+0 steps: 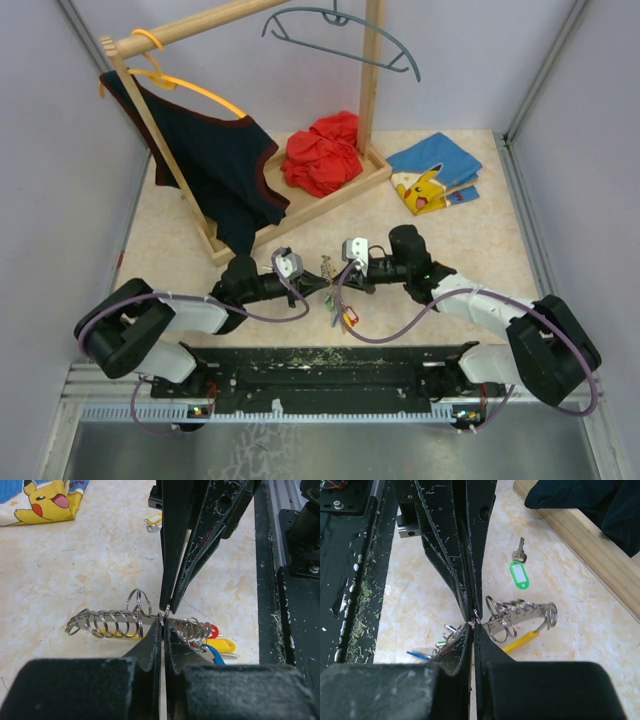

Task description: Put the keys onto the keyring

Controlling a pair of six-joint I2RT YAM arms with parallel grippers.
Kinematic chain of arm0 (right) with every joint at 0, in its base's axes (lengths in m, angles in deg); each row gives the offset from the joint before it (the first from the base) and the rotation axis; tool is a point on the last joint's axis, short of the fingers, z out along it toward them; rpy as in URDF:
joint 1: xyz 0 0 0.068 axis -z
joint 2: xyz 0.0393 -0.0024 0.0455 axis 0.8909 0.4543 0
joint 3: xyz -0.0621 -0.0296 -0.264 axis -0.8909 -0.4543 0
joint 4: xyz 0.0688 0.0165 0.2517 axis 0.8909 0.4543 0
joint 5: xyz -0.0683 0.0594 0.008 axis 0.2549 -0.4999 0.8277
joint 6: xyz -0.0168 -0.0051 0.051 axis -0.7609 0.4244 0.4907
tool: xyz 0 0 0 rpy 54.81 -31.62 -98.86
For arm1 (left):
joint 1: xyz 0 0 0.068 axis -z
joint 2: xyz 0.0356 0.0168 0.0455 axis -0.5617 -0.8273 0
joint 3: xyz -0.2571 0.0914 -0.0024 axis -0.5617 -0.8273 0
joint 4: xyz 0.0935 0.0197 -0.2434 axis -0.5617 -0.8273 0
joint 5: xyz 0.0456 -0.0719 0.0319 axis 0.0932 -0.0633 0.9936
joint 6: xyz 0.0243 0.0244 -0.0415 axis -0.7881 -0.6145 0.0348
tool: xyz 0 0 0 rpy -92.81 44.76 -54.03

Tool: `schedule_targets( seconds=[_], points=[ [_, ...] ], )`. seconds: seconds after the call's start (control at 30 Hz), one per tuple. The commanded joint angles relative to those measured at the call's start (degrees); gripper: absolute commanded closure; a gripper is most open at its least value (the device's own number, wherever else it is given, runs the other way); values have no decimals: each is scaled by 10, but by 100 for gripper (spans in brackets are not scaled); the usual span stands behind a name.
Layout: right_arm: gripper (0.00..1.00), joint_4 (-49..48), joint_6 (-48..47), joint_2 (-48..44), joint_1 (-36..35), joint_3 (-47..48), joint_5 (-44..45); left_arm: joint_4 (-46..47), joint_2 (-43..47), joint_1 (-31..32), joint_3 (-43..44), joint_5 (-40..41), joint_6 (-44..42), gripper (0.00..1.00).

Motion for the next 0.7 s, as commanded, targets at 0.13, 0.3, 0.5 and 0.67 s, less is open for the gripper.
schedule_targets(
  seconds=[0.13, 0.3, 0.5, 0.67],
  points=[
    [100, -11, -11, -39, 3, 17, -11, 34, 22, -11, -27, 98, 65, 93],
    [100, -25, -4, -33, 3, 20, -27, 23, 14, -11, -18, 100, 87, 75],
    [100, -26, -5, -16, 3, 30, -30, -6, 22, -11, -11, 120, 87, 73],
    [100, -24, -5, -7, 3, 34, -27, 54, 33, -11, -35, 2, 38, 70]
  ],
)
